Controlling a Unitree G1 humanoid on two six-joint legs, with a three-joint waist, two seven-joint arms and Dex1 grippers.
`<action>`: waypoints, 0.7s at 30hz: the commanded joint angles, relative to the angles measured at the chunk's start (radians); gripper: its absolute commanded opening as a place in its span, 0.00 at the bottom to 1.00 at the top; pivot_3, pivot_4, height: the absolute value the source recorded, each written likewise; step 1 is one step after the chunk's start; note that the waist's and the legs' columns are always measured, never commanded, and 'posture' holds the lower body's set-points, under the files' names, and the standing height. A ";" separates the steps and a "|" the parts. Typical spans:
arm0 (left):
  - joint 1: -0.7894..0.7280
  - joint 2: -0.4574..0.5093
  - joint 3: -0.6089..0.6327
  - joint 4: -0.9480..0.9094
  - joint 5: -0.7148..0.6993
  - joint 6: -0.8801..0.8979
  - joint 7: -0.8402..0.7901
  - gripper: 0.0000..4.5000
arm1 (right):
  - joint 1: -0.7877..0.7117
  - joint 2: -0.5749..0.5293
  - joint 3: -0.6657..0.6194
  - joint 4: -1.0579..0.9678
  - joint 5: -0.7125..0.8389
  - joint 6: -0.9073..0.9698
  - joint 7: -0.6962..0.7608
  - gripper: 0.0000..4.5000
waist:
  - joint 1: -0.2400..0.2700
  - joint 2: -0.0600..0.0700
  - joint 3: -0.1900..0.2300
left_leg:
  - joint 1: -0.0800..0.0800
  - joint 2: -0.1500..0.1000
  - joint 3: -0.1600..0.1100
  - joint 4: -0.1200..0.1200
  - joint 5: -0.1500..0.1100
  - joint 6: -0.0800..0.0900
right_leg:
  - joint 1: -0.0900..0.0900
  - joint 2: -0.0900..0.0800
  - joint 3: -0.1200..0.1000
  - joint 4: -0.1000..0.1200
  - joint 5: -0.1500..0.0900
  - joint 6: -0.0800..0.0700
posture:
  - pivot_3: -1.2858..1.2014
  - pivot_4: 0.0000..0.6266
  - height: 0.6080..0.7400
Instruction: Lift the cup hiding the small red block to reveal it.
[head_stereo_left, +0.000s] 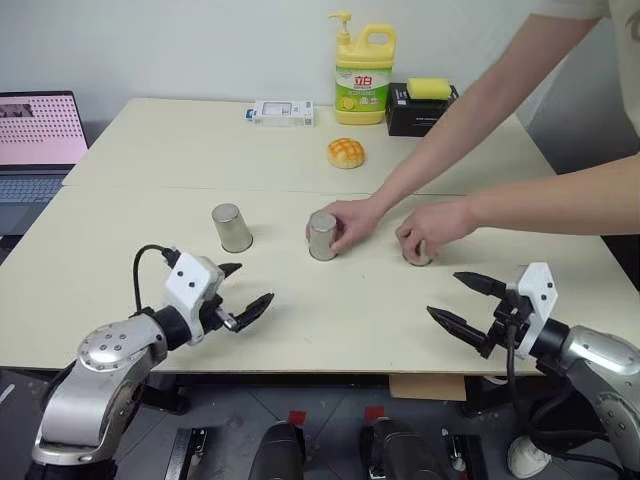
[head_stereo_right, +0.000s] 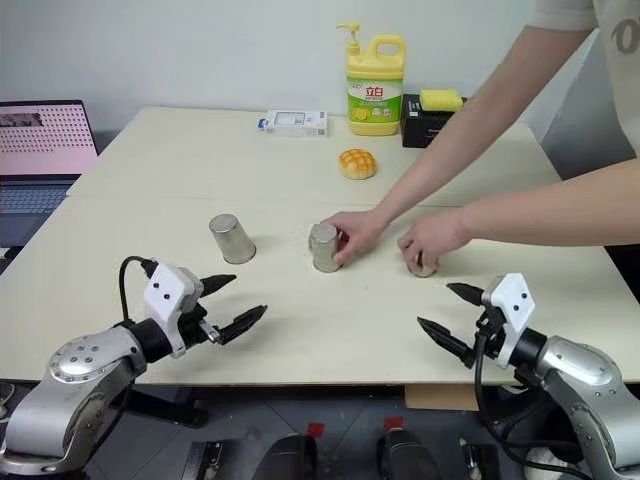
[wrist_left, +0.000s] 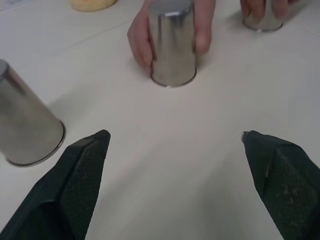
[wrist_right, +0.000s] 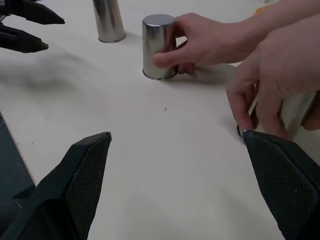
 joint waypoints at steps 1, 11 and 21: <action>-0.067 -0.015 -0.018 -0.041 -0.053 0.058 0.016 1.00 | -0.052 -0.015 0.010 -0.071 0.048 0.032 0.006 0.99 | 0.000 0.000 0.000 | 0.000 0.000 0.000 0.000 0.000 0.000 | 0.000 0.000 0.000 0.000 0.000 0.000 | 0.52 0.24 1.00; -0.355 -0.147 -0.242 0.209 0.108 0.018 0.109 1.00 | -0.200 -0.055 0.096 -0.145 0.130 0.221 -0.035 0.99 | 0.003 -0.001 0.000 | -0.001 -0.003 0.000 0.001 0.000 0.000 | 0.001 0.002 -0.001 0.000 0.001 0.001 | 0.52 0.24 1.00; -0.548 -0.246 -0.309 0.506 0.201 -0.070 0.104 1.00 | -0.210 -0.060 0.077 -0.196 0.189 0.311 -0.089 0.99 | 0.003 -0.001 0.000 | -0.001 -0.003 0.000 0.001 0.000 0.000 | 0.000 0.002 -0.001 0.000 0.001 0.001 | 0.52 0.24 1.00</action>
